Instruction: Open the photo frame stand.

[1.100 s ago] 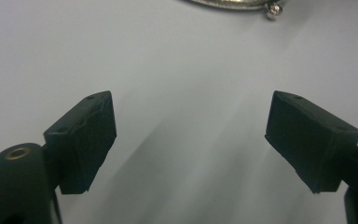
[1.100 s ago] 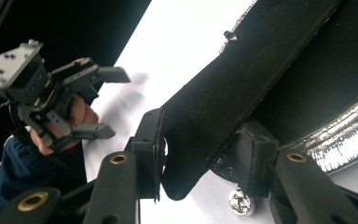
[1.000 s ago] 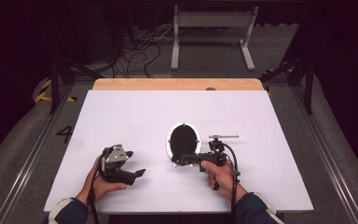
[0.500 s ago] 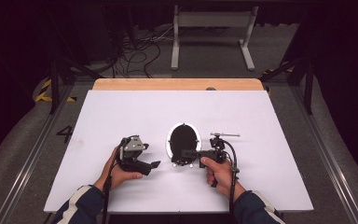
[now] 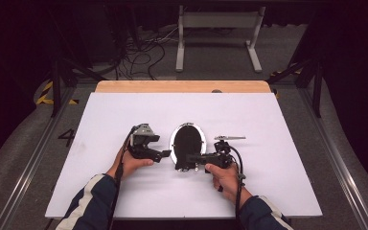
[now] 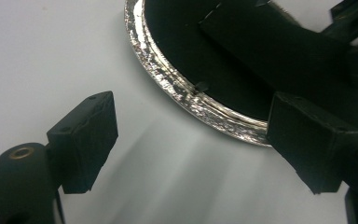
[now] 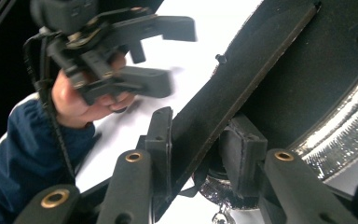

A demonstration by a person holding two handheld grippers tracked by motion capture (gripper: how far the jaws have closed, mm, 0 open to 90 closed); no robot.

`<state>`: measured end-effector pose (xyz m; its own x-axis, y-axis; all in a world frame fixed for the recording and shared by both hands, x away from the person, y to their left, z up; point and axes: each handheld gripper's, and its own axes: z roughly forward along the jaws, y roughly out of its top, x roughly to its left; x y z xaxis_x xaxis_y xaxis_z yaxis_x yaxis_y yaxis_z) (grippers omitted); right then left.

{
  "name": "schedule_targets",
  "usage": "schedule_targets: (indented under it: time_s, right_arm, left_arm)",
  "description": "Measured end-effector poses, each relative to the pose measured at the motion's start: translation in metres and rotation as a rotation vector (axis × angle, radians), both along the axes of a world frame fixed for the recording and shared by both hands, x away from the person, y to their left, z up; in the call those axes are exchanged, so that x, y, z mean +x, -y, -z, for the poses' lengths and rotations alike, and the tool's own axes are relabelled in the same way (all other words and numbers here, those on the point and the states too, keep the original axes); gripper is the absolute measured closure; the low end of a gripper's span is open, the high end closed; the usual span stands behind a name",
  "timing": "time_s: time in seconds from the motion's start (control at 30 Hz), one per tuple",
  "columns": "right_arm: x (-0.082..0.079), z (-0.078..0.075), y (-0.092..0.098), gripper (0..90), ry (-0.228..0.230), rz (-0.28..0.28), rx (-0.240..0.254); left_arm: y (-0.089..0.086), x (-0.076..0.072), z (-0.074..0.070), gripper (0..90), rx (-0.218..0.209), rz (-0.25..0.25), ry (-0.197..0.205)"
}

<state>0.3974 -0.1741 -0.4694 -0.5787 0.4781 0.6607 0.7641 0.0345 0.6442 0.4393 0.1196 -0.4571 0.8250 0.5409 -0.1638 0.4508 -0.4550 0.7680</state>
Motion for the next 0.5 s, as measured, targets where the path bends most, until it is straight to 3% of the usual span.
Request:
schedule_targets:
  time_s: [0.07,0.1,0.13,0.2,0.23,0.37,0.5]
  right_arm:
    - [-0.001,-0.002,-0.002,66.4,0.053,-0.022,-0.03]
    - [-0.001,-0.002,-0.002,66.4,0.053,-0.022,-0.03]
    - [-0.001,-0.003,-0.003,66.4,0.093,-0.041,-0.041]
    - [-0.002,-0.006,-0.005,66.4,0.138,-0.06,-0.061]
    - [-0.003,-0.006,-0.005,66.4,0.147,-0.063,-0.067]
    - [-0.004,-0.006,-0.004,66.3,0.165,-0.075,-0.069]
    - [-0.006,-0.008,-0.005,66.3,0.198,-0.09,-0.08]
  left_arm:
    - [0.005,0.007,0.003,15.0,0.002,-0.017,-0.033]
    - [0.005,0.007,0.003,14.9,0.002,-0.017,-0.033]
    - [0.006,0.009,0.003,14.9,-0.026,-0.017,-0.055]
    - [0.007,0.014,0.002,14.4,-0.064,-0.024,-0.055]
    - [0.007,0.015,0.002,14.4,-0.066,-0.021,-0.051]
    - [0.009,0.024,0.003,13.0,-0.115,-0.02,-0.12]
    - [0.013,0.026,0.003,14.7,-0.125,-0.003,-0.122]
